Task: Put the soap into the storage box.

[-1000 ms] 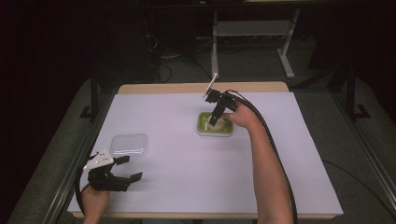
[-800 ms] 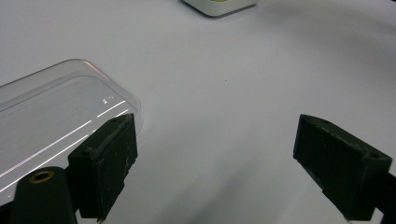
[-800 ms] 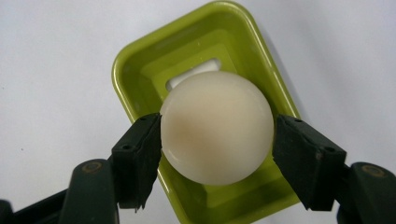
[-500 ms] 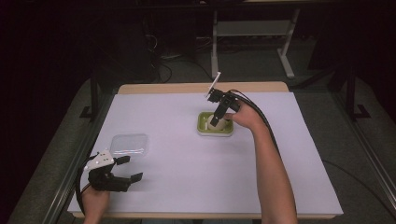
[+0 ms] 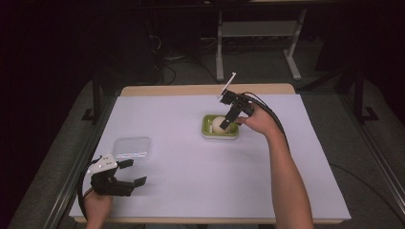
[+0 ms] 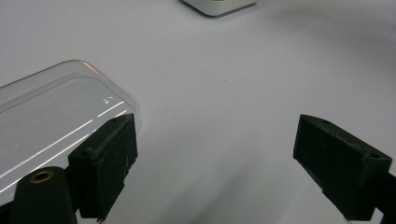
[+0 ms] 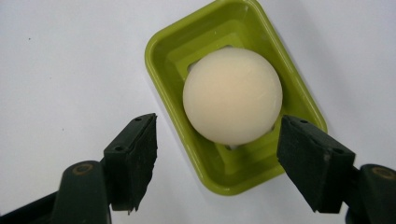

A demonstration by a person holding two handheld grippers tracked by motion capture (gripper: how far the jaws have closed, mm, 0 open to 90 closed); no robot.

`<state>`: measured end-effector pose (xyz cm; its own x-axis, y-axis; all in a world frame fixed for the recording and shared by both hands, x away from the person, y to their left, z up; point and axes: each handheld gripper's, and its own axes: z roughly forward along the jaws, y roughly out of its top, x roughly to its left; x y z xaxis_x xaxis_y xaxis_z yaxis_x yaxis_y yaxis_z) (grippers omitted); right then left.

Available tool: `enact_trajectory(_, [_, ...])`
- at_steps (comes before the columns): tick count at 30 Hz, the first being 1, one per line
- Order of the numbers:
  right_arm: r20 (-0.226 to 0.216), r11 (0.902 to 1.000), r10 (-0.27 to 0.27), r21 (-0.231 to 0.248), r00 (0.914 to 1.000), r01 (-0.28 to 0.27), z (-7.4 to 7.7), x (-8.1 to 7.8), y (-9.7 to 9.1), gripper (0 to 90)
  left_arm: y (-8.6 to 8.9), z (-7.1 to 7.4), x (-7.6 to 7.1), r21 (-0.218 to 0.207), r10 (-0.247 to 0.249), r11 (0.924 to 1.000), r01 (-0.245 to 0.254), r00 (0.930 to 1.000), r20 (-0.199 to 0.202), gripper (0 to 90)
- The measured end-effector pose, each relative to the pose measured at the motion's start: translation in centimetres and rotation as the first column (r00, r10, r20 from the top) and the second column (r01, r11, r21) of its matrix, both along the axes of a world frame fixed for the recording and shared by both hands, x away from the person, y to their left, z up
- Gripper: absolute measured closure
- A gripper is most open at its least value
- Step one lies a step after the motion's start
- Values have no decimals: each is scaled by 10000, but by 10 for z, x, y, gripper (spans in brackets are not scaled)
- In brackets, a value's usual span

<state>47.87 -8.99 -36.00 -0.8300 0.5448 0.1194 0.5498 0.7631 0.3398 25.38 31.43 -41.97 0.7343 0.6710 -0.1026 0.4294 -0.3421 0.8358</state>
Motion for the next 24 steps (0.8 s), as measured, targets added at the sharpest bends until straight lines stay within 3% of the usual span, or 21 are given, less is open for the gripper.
enact_trajectory(24, [120,9982,-64,599,9999,56,1,-25,-25,254,-1,0,0,93,4,10000,-4,10000,-20,130])
